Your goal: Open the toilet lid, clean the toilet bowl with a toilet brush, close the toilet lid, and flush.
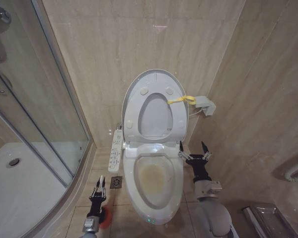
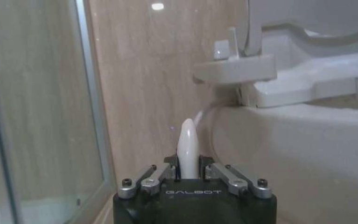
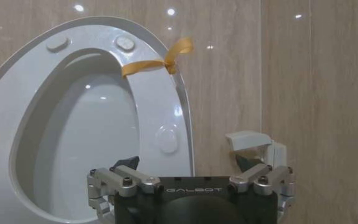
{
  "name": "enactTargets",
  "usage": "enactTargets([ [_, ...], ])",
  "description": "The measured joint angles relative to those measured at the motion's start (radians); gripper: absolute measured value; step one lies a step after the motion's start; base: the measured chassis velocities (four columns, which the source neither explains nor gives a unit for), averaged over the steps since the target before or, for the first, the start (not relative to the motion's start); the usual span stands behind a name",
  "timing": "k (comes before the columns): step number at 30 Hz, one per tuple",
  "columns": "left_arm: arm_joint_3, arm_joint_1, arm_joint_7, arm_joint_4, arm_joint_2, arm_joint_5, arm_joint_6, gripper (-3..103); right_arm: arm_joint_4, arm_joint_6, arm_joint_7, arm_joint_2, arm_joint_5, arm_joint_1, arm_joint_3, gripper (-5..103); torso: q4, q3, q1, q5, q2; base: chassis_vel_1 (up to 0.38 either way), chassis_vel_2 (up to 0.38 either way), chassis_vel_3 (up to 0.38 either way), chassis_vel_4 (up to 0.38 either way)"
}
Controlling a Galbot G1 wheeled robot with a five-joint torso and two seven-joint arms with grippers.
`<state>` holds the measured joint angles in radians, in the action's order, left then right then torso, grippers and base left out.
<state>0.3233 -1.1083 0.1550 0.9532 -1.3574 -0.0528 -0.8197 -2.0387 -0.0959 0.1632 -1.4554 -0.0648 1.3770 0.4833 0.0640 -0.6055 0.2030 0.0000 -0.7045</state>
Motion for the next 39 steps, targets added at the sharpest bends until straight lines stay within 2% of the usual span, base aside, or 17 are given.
enactTargets([
  [5, -0.008, 0.047, -0.022, -0.057, -0.005, -0.001, 0.000, 21, 0.000, 0.000, 0.000, 0.000, 0.000, 0.000, 0.000, 100, 0.0001, 0.000, 0.000, -0.0001, 0.000, 0.000, 0.000, 0.000, 0.000],
  [21, -0.010, 0.042, -0.014, -0.025, 0.000, 0.009, 0.000, 21, 0.000, 0.000, 0.000, 0.000, 0.000, 0.000, 0.000, 100, 0.0000, 0.000, 0.000, 0.0000, 0.000, 0.000, 0.000, 0.000, 0.000],
  [39, -0.010, 0.023, -0.023, -0.085, -0.009, 0.045, -0.001, 21, 0.000, 0.000, 0.000, 0.000, 0.000, 0.000, 0.000, 100, 0.0002, 0.000, 0.000, 0.0000, 0.000, 0.000, 0.000, 0.000, 0.000],
])
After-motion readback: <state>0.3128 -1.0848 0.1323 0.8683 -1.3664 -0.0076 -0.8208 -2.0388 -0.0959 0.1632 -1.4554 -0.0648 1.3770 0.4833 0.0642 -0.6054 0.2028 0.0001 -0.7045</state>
